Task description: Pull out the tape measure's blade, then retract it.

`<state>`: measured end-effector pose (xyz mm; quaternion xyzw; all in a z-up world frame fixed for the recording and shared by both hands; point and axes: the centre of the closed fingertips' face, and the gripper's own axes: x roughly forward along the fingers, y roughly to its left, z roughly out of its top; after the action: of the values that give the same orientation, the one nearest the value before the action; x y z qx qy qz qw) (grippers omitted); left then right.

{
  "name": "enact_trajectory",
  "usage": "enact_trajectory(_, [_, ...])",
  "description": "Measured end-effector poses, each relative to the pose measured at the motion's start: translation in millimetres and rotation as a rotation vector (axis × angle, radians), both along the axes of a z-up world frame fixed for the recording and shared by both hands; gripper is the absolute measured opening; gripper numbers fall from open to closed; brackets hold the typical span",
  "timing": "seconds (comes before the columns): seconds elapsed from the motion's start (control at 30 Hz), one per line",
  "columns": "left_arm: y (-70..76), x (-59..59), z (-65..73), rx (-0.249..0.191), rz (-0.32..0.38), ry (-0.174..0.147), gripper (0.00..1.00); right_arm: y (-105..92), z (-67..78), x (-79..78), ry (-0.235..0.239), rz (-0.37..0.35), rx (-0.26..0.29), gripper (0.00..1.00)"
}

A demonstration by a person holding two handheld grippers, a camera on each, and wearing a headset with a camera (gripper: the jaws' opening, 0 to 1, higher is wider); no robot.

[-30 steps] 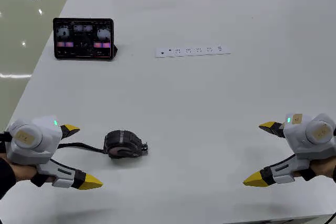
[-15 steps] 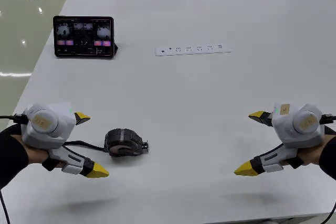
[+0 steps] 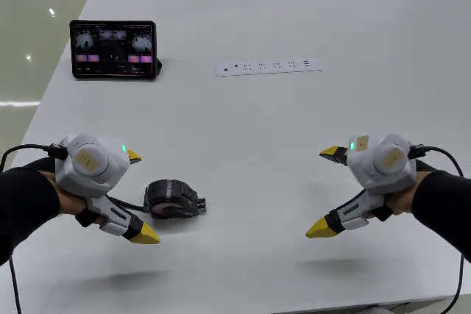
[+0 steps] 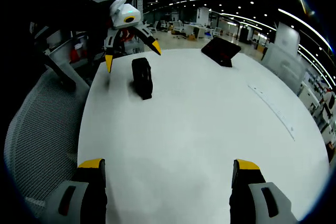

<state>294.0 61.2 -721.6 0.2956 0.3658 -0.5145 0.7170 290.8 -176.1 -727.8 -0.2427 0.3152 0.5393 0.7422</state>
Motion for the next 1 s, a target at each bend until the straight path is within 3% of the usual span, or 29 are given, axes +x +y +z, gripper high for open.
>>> enact_trajectory(0.43, [-20.3,7.2,-7.4,0.04,-0.056,0.01,0.99,58.5,-4.3,9.8,0.012,0.08,0.032,1.0])
enact_trajectory(0.53, [-22.0,5.9,-12.9,0.051,-0.061,0.037,0.99,71.4,-7.5,10.1,0.018,0.092,0.037,1.0])
enact_trajectory(0.63, [-24.7,5.0,-14.9,0.058,-0.079,0.03,0.99,84.9,-9.8,8.4,0.027,0.113,0.045,1.0])
enact_trajectory(0.8, [-27.9,2.5,-19.4,0.074,-0.099,0.05,0.99,98.5,-14.0,9.0,0.036,0.13,0.044,0.99])
enact_trajectory(1.0, [-31.1,5.2,-24.2,0.089,-0.131,0.035,0.99,111.1,-17.3,11.1,0.037,0.152,0.04,0.99])
